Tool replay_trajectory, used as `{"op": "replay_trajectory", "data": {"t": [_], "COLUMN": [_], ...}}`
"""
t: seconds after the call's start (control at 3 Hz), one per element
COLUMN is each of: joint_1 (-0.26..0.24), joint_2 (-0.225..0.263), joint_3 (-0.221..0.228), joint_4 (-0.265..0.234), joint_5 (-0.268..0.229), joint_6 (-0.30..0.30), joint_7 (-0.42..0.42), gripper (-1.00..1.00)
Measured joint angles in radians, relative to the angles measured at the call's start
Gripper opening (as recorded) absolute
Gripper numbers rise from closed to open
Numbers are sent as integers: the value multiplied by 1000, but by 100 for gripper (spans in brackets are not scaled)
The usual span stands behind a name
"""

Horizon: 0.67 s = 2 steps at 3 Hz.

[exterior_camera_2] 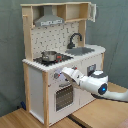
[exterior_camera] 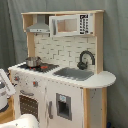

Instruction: Play with the kitchen

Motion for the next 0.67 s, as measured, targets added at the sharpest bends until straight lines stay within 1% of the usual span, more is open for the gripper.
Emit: {"op": "replay_trajectory", "data": {"t": [0.33, 0.67], "joint_1": [69, 141], "joint_2": [-1, -1], "joint_3": [-18, -21], "joint_4": [-61, -118], "joint_5": [-2, -2], "joint_6": [-6, -44], "joint_7": [-51, -57], "gripper": [100, 100]}}
